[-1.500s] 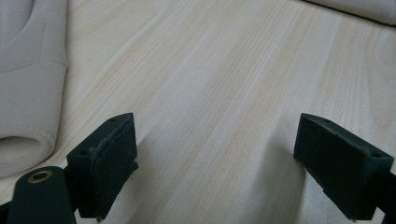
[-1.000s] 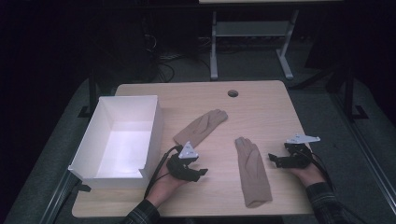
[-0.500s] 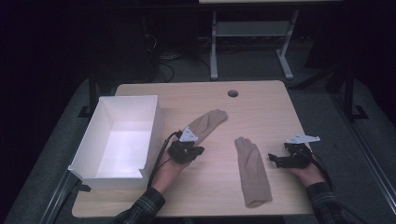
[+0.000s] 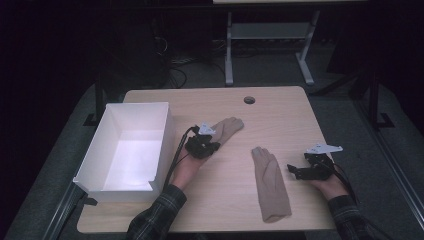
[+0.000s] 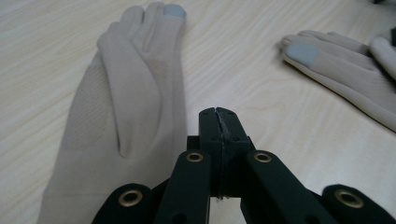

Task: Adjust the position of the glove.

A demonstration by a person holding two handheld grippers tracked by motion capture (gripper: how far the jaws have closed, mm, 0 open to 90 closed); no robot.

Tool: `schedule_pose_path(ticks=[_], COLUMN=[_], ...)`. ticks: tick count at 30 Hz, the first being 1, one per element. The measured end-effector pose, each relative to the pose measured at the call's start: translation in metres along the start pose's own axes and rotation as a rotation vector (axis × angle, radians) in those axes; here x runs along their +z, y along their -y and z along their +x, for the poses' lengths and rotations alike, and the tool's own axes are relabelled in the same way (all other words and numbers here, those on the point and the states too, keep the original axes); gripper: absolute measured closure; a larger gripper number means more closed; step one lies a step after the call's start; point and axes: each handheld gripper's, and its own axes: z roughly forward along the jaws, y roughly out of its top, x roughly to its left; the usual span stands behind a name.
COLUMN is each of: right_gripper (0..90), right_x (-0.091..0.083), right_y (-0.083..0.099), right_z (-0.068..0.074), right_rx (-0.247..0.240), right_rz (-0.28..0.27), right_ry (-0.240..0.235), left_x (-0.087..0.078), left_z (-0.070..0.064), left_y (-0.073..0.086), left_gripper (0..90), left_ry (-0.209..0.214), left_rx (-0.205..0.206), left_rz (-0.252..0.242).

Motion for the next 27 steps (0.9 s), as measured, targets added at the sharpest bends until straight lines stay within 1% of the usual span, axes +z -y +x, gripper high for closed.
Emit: schedule_pose_path(ticks=[1,2,4,6,8,10,11,12,14,17,18,19,20,21,24,25,27], right_gripper=[14.5,14.5,14.5,14.5,14.6,14.5,14.5,14.5,14.6,14.5,14.5,14.5,14.5,14.6,14.5,14.6,14.5], right_x=[0.0,0.0,0.0,0.0,0.0,0.0,0.0,0.0,0.0,0.0,0.0,0.0,0.0,0.0,0.0,0.0,0.0], right_y=[0.0,0.0,0.0,0.0,0.0,0.0,0.0,0.0,0.0,0.0,0.0,0.0,0.0,0.0,0.0,0.0,0.0], right_z=[0.0,0.0,0.0,0.0,0.0,0.0,0.0,0.0,0.0,0.0,0.0,0.0,0.0,0.0,0.0,0.0,0.0], right_rx=[0.0,-0.001,-0.001,-0.001,-0.001,-0.001,-0.001,-0.001,-0.001,-0.001,-0.001,-0.001,-0.001,-0.002,-0.002,-0.002,-0.002], right_rz=[0.0,0.0,0.0,0.0,0.0,-0.001,-0.001,0.0,0.0,0.0,0.0,0.0,0.0,0.0,0.0,0.0,0.0], right_ry=[0.0,-0.001,-0.001,-0.001,-0.001,-0.001,-0.001,-0.001,-0.001,-0.001,-0.001,-0.001,-0.001,-0.002,-0.002,-0.002,-0.002], left_x=[0.0,0.004,0.007,0.015,0.018,0.028,0.028,0.031,0.036,0.043,0.046,0.049,0.051,0.053,0.053,0.051,0.051], left_z=[0.0,0.004,0.006,0.01,0.011,0.014,0.014,0.016,0.019,0.024,0.026,0.026,0.027,0.026,0.026,0.027,0.026], left_y=[0.0,-0.002,-0.003,-0.006,-0.008,-0.01,-0.01,-0.011,-0.012,-0.01,-0.01,-0.008,-0.007,-0.006,-0.006,-0.006,-0.006], left_gripper=[89.5,89.5,89.5,89.5,89.5,89.5,89.5,89.5,89.5,89.5,89.5,89.5,89.5,89.6,89.6,89.6,89.6], left_ry=[0.0,-0.005,-0.006,-0.007,-0.009,-0.012,-0.012,-0.01,-0.019,-0.012,-0.011,-0.006,-0.007,0.003,0.006,0.016,0.019], left_rx=[0.0,-0.001,-0.003,0.001,0.004,0.0,0.0,0.006,0.0,-0.02,-0.011,-0.021,-0.018,-0.025,-0.022,-0.018,-0.022], left_rz=[0.0,-0.006,-0.009,-0.011,-0.008,-0.004,-0.004,0.004,0.006,0.015,0.023,0.031,0.043,0.04,0.043,0.056,0.054])
